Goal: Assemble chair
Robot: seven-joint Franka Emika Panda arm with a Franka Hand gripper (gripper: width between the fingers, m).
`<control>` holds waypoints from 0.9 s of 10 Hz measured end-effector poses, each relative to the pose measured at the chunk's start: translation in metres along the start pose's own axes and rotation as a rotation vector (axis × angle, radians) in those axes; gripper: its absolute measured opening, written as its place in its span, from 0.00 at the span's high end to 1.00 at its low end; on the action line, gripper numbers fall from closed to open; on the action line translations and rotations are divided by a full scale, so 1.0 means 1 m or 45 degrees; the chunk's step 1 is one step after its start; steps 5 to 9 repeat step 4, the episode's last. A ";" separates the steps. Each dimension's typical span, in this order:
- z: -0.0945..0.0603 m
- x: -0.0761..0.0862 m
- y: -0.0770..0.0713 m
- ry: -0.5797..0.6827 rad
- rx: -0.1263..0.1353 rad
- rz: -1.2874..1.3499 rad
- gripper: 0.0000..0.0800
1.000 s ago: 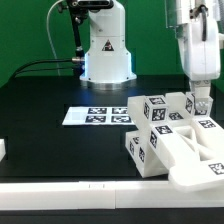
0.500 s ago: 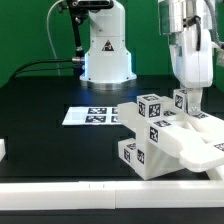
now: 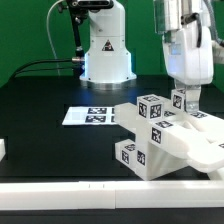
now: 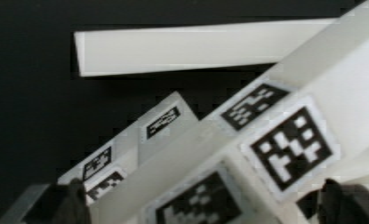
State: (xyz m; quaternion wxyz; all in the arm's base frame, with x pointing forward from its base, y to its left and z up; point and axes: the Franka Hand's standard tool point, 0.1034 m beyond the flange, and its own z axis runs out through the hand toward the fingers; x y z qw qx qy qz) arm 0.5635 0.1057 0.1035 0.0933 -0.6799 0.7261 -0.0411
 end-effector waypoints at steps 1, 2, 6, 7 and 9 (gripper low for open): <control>-0.011 -0.003 -0.006 -0.018 0.018 -0.006 0.19; -0.022 -0.005 -0.013 -0.035 0.033 -0.017 0.19; -0.030 -0.005 -0.017 -0.045 0.051 -0.025 0.19; -0.030 -0.005 -0.017 -0.045 0.051 -0.025 0.19; -0.030 -0.005 -0.017 -0.045 0.051 -0.025 0.19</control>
Offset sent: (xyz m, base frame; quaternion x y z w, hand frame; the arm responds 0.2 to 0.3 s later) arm 0.0000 0.0000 0.0000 0.0000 0.0000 0.0000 1.0000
